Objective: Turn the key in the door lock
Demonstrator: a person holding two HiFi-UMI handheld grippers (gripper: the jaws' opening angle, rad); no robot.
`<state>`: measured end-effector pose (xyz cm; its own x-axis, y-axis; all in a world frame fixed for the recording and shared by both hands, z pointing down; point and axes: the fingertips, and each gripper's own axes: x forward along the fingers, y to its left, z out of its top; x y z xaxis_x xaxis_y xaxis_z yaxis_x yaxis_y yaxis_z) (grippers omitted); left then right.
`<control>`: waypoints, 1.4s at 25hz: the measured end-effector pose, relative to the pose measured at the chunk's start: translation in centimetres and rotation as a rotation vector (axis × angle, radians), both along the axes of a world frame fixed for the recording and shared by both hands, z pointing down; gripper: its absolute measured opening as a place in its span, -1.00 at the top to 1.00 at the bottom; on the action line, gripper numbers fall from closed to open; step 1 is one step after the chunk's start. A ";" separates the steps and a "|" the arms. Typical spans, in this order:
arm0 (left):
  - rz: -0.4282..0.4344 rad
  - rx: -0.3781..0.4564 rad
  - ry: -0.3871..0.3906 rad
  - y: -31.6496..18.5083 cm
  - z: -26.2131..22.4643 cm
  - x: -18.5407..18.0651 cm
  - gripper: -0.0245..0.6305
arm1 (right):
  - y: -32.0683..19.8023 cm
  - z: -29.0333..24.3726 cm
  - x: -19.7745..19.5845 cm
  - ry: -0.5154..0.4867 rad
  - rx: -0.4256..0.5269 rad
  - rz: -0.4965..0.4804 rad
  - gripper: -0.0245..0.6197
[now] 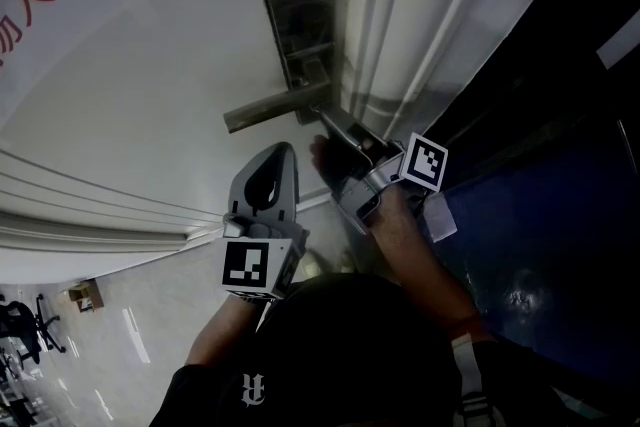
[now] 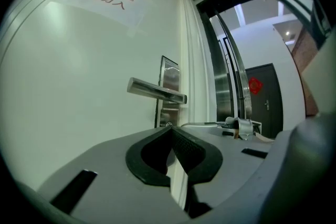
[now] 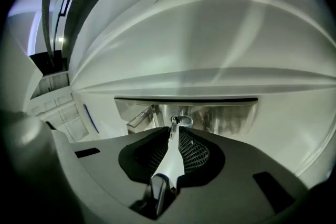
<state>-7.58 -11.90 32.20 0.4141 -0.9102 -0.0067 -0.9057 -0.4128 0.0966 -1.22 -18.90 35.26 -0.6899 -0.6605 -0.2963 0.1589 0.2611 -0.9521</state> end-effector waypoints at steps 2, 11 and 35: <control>0.008 0.004 0.004 0.0 0.0 0.5 0.90 | 0.9 0.2 0.4 0.037 0.018 -0.012 0.81; 0.041 0.001 0.002 0.2 -0.6 2.3 0.90 | 3.9 -2.2 2.1 0.625 0.394 0.125 0.81; 0.045 0.014 -0.011 0.5 -1.0 3.7 0.91 | 3.8 -3.2 1.4 1.208 0.751 0.278 0.88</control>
<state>-3.87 -11.42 31.23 0.4548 -0.8905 -0.0144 -0.8872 -0.4544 0.0803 0.20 -15.12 32.05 -0.6422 -0.7659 0.0324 -0.7649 0.6375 -0.0924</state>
